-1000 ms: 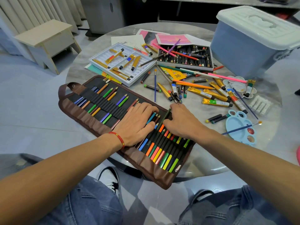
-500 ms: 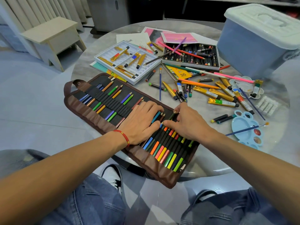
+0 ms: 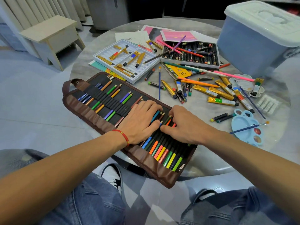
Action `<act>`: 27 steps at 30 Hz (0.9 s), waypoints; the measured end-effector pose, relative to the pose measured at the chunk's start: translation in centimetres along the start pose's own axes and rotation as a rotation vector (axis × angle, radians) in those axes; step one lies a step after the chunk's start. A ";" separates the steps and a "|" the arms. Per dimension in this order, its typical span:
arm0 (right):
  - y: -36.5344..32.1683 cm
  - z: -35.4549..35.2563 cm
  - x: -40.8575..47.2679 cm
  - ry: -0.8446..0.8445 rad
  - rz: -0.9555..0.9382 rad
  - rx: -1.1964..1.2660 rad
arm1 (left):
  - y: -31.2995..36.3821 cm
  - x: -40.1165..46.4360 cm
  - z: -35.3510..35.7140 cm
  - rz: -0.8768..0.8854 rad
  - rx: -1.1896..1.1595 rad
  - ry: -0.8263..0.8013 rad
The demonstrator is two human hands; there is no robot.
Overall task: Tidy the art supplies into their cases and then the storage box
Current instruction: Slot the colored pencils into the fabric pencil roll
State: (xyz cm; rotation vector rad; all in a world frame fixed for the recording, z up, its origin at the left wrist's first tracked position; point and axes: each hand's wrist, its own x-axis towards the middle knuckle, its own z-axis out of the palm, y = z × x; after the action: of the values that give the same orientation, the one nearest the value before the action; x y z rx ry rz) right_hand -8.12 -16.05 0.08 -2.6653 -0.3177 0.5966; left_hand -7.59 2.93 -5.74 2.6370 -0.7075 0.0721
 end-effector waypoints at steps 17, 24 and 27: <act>2.5 -4.6 3.0 0.373 0.029 -0.212 | 2.4 3.1 -1.8 -0.071 -0.090 0.157; 9.5 -8.9 8.6 0.504 0.238 -0.221 | 2.9 9.6 -5.4 -0.105 0.047 -0.050; 11.1 -9.5 9.8 0.571 0.287 -0.267 | 2.4 12.3 -5.0 -0.196 -0.009 -0.068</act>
State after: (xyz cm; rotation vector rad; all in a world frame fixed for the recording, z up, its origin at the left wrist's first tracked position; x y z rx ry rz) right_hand 6.31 -26.15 -0.17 -3.0118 0.1631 -0.1617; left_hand 2.18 -2.76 1.60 2.6958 -0.4664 -0.0764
